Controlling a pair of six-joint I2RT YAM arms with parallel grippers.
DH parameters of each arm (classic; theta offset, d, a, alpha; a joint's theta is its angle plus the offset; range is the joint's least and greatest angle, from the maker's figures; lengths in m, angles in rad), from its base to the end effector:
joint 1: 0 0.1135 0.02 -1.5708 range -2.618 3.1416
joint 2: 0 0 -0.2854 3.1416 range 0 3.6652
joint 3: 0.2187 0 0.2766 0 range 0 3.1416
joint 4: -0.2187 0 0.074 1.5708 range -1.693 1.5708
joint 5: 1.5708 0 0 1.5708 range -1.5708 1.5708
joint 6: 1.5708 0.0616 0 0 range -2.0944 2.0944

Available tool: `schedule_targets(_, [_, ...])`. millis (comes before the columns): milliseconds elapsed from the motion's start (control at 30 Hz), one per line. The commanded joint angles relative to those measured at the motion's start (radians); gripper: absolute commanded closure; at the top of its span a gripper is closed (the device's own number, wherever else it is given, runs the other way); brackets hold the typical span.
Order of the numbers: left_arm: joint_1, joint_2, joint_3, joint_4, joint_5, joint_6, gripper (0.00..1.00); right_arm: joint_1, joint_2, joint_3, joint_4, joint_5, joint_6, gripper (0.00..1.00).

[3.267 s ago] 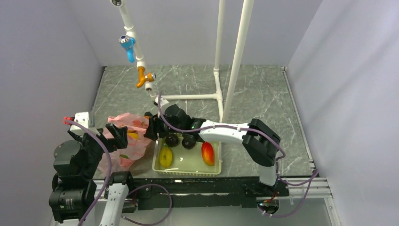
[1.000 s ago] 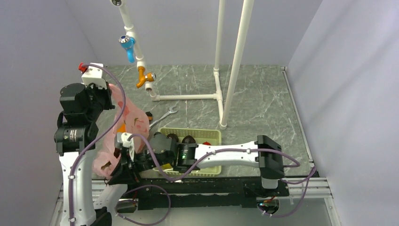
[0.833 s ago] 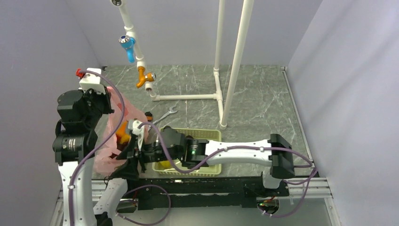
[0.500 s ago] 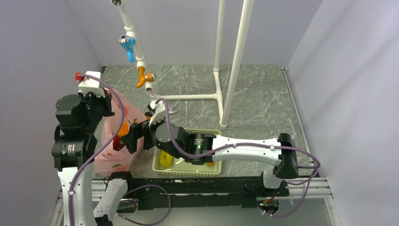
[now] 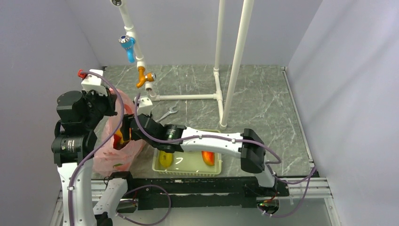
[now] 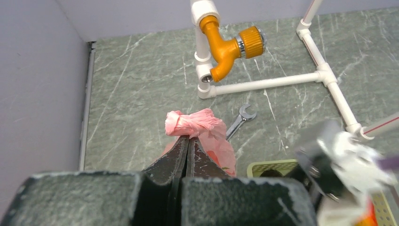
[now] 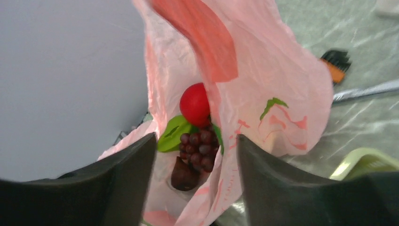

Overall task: Take the fake fruits out of the plastic bag
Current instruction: Adjust the plastic bag at the center of the board.

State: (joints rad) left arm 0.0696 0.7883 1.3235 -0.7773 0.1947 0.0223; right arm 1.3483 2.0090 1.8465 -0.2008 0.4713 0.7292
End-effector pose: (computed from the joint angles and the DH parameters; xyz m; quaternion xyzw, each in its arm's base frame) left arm 0.1514 -0.0014 0.4730 0.0414 0.7848 -0.0483 0.6165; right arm 0.1459 0.5183 0.3417 -0.1176 0.8028 0.3782 0.4457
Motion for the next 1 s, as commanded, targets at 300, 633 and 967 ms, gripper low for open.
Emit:
schedule_targets(300, [0.004, -0.139, 0.001, -0.281, -0.150, -0.272, 0.01, -0.080, -0.121, -0.223, 0.169, -0.155, -0.073, 1.00])
schedule_targets(633, [-0.004, -0.403, -0.207, -0.327, -0.116, -0.287, 0.01, -0.160, -0.205, -0.327, 0.304, -0.320, -0.005, 1.00])
schedule_targets(967, [-0.008, -0.461, -0.124, -0.288, -0.095, -0.292, 0.01, -0.175, -0.192, -0.308, 0.331, -0.391, -0.023, 1.00])
